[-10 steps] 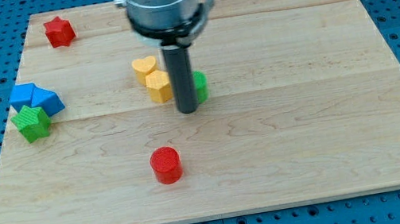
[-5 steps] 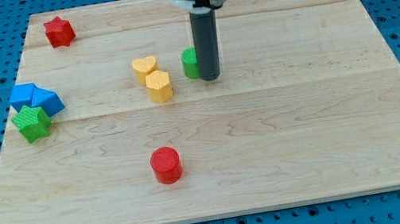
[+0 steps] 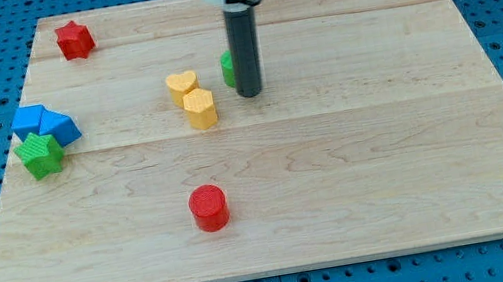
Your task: Push the green circle to the top center of the board
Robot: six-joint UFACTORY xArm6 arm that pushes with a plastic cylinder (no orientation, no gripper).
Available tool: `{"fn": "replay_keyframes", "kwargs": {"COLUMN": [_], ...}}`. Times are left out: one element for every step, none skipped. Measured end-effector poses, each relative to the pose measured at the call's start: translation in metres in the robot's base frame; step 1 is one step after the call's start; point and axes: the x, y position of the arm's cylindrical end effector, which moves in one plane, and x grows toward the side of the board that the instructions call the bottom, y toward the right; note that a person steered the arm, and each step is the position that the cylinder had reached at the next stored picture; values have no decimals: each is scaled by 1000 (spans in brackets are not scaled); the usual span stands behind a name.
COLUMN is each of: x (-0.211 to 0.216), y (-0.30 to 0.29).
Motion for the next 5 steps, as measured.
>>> {"fn": "replay_keyframes", "kwargs": {"x": [-51, -88, -109, -95, -91], "y": [-5, 2, -11, 15, 38]}}
